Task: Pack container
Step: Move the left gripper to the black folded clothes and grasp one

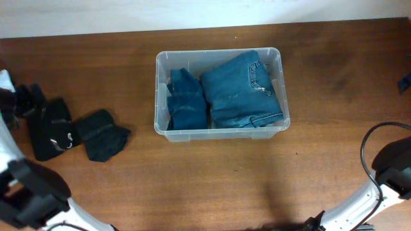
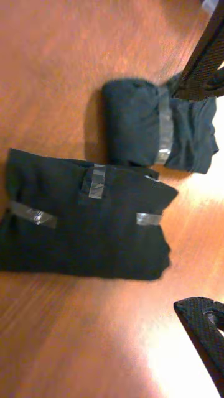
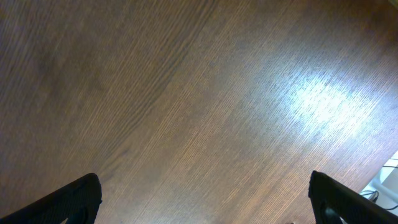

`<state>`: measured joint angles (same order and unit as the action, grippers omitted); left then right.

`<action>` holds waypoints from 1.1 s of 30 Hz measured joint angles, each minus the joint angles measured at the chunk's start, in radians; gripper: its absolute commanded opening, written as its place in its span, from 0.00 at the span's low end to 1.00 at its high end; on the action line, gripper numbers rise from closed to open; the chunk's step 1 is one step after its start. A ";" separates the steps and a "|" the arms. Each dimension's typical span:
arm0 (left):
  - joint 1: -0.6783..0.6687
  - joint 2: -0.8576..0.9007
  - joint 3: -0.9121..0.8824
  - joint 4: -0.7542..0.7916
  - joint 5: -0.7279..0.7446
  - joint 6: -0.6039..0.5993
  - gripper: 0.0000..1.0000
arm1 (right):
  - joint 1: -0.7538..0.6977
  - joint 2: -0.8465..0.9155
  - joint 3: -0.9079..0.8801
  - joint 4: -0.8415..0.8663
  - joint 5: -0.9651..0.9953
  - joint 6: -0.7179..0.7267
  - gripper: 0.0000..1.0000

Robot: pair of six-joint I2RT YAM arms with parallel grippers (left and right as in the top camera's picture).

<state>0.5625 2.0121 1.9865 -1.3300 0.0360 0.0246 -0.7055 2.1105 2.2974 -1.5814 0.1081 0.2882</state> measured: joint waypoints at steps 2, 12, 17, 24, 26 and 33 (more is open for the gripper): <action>-0.005 0.061 -0.001 0.006 0.000 0.010 0.99 | 0.000 0.000 0.000 0.000 0.000 0.000 0.99; -0.010 0.282 -0.008 0.014 -0.004 0.021 0.89 | 0.000 0.000 0.000 0.000 0.000 0.001 0.99; -0.008 0.313 -0.008 0.014 -0.034 0.033 0.37 | 0.000 0.000 0.000 0.000 0.000 0.000 0.99; -0.007 0.316 -0.006 0.006 -0.025 0.032 0.01 | 0.000 0.000 0.000 0.000 0.000 0.000 0.99; -0.008 0.318 0.000 -0.005 -0.020 0.028 0.01 | 0.000 0.000 0.000 0.000 0.000 0.000 0.98; -0.007 0.364 0.170 -0.189 0.069 0.023 0.01 | 0.000 0.000 0.000 0.000 0.000 0.000 0.99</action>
<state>0.5556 2.3756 2.1567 -1.5188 0.1055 0.0479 -0.7055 2.1105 2.2974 -1.5814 0.1081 0.2882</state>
